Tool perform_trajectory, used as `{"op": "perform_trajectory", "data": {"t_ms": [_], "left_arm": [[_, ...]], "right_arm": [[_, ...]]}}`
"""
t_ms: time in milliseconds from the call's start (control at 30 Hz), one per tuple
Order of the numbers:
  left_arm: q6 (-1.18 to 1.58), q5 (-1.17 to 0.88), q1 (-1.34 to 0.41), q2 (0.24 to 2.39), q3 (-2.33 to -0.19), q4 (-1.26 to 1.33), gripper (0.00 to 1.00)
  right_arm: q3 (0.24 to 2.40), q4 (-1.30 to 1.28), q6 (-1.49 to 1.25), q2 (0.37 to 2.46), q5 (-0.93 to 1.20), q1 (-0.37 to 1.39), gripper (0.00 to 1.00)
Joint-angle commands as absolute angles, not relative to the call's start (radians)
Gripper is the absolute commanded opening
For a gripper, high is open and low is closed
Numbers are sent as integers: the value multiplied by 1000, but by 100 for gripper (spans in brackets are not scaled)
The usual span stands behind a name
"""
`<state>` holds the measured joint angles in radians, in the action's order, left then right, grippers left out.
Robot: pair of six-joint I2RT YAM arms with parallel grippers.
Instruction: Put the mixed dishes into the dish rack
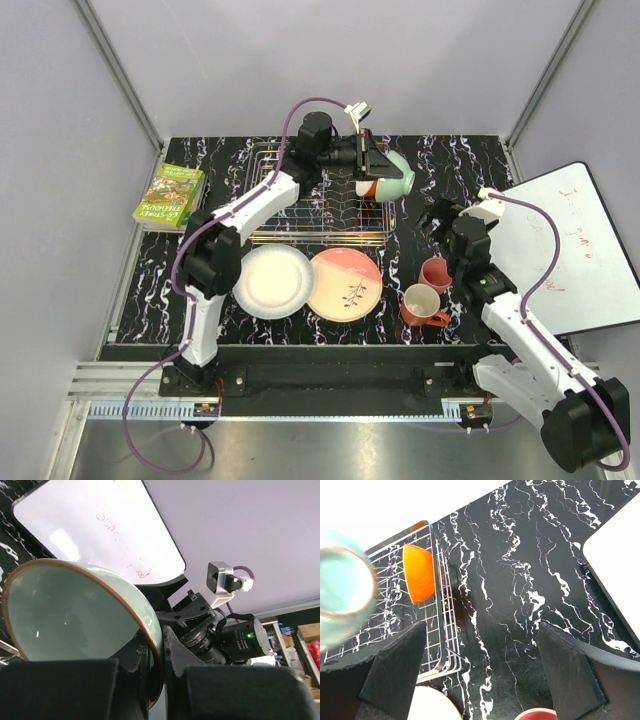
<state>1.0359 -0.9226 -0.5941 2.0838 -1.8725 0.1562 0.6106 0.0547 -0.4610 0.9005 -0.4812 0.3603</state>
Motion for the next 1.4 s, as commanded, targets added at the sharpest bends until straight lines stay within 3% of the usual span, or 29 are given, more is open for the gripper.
{"op": "perform_trajectory", "data": {"t_ms": [0,333,1100,1233,1267,1367], "left_arm": [[1149,-973,-578,2111,-1821,354,0],[1098,-931,-543,2079,-1658,330,0],[787,-746,-551,2157,-1695,32,0],[785,-729,-563,2166,-1704,28,14],[785,-726,-566,2166,-1704,26,26],[779,-719,-575,2157,-1720,14,39]], "right_arm": [[614,71,-451,887,-511,368,100],[612,69,-456,902,-508,368,100],[617,63,-468,931,-488,368,100],[617,61,-468,927,-485,370,100],[615,61,-466,925,-485,368,100],[617,61,-471,925,-485,368,100]]}}
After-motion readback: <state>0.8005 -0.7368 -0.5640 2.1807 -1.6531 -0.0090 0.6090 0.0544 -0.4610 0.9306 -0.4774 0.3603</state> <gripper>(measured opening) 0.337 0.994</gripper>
